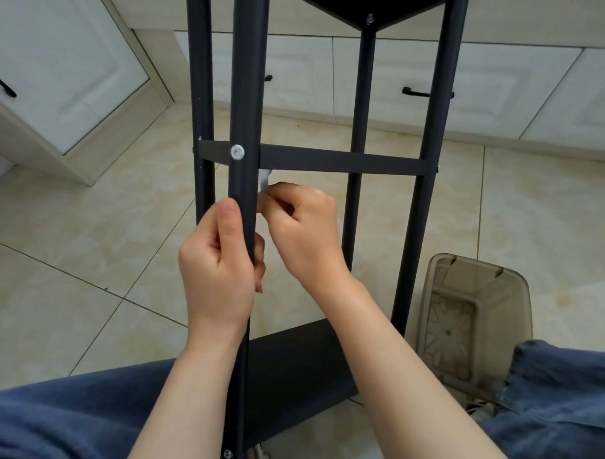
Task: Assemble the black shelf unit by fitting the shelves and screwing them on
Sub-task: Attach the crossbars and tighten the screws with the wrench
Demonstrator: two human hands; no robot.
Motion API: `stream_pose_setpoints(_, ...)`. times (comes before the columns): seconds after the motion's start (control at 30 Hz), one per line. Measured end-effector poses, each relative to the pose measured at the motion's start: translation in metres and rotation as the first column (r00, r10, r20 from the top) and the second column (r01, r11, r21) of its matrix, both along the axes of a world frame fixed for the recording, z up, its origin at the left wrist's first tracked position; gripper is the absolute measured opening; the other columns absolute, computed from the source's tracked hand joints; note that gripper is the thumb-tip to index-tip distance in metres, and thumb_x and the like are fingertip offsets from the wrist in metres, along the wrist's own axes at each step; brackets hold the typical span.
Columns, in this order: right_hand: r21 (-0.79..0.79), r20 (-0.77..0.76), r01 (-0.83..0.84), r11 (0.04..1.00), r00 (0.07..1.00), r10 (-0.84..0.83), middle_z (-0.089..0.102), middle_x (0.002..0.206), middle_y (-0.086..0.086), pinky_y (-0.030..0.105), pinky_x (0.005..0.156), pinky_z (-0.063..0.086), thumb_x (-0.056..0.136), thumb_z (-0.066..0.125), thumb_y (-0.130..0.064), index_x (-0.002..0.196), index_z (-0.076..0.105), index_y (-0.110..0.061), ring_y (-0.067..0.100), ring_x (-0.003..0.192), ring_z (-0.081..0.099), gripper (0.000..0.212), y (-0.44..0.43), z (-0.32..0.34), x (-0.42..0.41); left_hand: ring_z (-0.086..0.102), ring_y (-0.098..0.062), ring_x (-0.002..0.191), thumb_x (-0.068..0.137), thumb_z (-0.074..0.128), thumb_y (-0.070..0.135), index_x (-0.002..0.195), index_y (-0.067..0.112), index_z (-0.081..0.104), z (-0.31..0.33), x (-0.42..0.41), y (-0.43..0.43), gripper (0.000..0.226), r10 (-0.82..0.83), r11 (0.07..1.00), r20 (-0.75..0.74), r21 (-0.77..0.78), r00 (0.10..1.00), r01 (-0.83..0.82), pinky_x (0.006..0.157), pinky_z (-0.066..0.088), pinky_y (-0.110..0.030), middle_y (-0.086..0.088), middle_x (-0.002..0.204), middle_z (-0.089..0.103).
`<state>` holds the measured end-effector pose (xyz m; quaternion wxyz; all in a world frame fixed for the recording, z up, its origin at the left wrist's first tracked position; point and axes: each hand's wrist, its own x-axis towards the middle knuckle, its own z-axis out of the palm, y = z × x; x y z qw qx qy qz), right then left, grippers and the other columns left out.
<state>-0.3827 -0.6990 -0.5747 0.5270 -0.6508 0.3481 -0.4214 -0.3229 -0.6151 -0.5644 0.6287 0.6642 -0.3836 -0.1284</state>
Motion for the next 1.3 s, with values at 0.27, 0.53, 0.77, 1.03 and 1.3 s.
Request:
stream_pose_setpoints(0.27,-0.101,-0.048,0.039,0.994,0.998,-0.044,0.068,0.066,0.005,0.027,0.059,0.044,0.093,0.06,-0.007,0.076,0.074,-0.001,0.017,0.063,0.057,0.023,0.001,0.004,-0.013,0.047,-0.013,0.039,0.101,0.037,0.056,0.083,0.018,0.061,0.002,-0.003,0.0,0.048,-0.004,1.0,0.013,0.016,1.0,0.003,0.037,0.037,-0.022,-0.002,0.054,0.053)
stream_pose_setpoints(0.53,-0.145,-0.064,0.081,0.986,0.994,-0.091,0.063,0.062,0.009,0.041,0.064,0.046,0.096,0.057,-0.007,0.072,0.07,0.002,0.022,0.06,0.056,0.028,0.003,0.015,-0.016,0.047,-0.015,0.039,0.1,0.037,0.056,0.08,0.021,0.06,0.002,-0.006,0.001,0.047,0.002,0.999,0.034,0.034,0.999,-0.004,0.037,0.037,-0.024,-0.003,0.055,0.053)
stream_pose_setpoints(0.77,-0.185,-0.054,0.11,0.977,0.991,-0.121,0.062,0.058,0.01,0.039,0.059,0.046,0.096,0.058,-0.005,0.066,0.066,0.003,0.022,0.054,0.055,0.032,0.005,0.014,-0.018,0.048,-0.013,0.04,0.102,0.036,0.052,0.08,0.017,0.058,0.003,-0.009,0.0,0.047,-0.027,0.999,0.069,0.027,0.997,0.025,0.037,0.038,-0.021,-0.002,0.055,0.053)
stream_pose_setpoints(1.03,-0.201,-0.02,0.162,0.966,0.985,-0.169,0.071,0.073,0.011,0.035,0.065,0.05,0.098,0.059,-0.007,0.083,0.074,0.004,0.02,0.064,0.064,0.024,0.002,0.005,-0.018,0.047,-0.013,0.039,0.102,0.035,0.053,0.084,0.023,0.061,0.004,-0.012,-0.001,0.044,-0.056,0.998,0.079,0.021,0.995,0.054,0.038,0.038,-0.02,-0.003,0.056,0.053)
stream_pose_setpoints(1.3,-0.167,0.1,0.221,0.961,0.973,-0.207,0.073,0.078,0.011,0.02,0.071,0.054,0.096,0.061,-0.004,0.089,0.074,0.004,0.005,0.068,0.062,0.017,0.002,0.002,-0.005,0.048,-0.014,0.04,0.097,0.038,0.068,0.082,0.023,0.06,0.005,-0.013,-0.002,0.053,-0.077,0.997,0.055,0.018,0.995,0.077,0.038,0.039,-0.021,-0.006,0.058,0.054)
